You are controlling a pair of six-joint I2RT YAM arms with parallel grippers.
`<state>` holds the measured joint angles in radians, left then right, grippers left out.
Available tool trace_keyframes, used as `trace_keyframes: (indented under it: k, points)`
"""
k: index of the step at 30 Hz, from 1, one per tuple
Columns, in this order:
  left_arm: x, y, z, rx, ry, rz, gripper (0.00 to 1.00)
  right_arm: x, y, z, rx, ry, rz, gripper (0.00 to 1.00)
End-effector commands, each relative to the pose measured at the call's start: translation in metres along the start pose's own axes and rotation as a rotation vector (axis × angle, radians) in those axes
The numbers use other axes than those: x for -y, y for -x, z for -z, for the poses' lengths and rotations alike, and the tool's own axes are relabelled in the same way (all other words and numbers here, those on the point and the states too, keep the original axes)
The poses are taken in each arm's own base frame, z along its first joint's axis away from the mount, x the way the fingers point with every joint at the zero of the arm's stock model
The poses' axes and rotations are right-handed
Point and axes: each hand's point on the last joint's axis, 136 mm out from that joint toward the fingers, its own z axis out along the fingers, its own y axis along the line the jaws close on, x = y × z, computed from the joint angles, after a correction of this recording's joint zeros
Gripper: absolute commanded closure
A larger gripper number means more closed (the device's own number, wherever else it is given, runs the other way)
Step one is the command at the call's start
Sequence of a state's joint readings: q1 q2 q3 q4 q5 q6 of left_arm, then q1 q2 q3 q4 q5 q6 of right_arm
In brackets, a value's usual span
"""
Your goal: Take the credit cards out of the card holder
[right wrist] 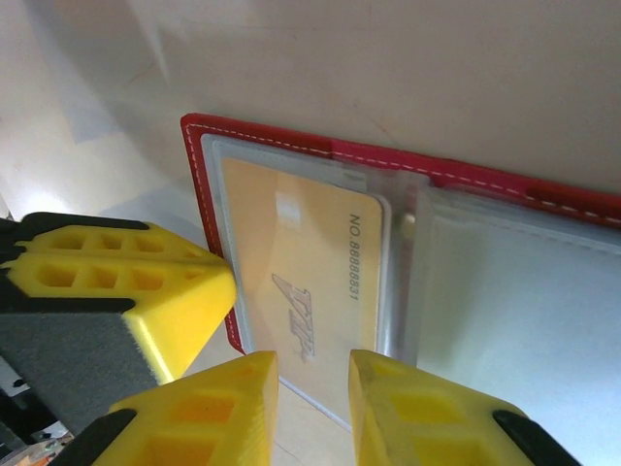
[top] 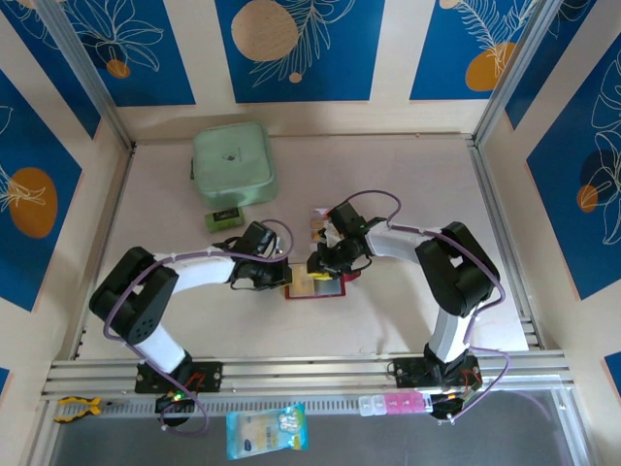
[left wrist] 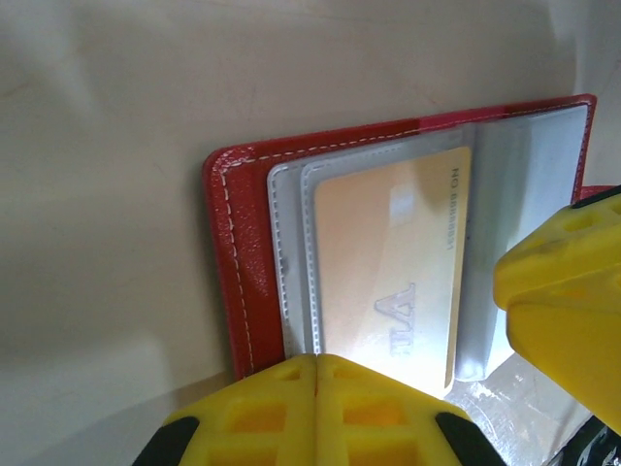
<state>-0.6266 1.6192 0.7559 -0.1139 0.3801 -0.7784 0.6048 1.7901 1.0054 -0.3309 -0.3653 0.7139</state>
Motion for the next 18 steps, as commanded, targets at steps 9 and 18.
trace_keyframes:
  k: [9, 18]
  points:
    - [-0.018, -0.008, -0.005, -0.033, 0.048, 0.027, 0.99, -0.002, -0.003, -0.010, -0.037, -0.001, 0.020, 0.75]
    - [-0.018, -0.008, -0.004, -0.036, 0.049, 0.030, 0.99, 0.001, -0.005, -0.019, -0.062, -0.010, 0.022, 0.75]
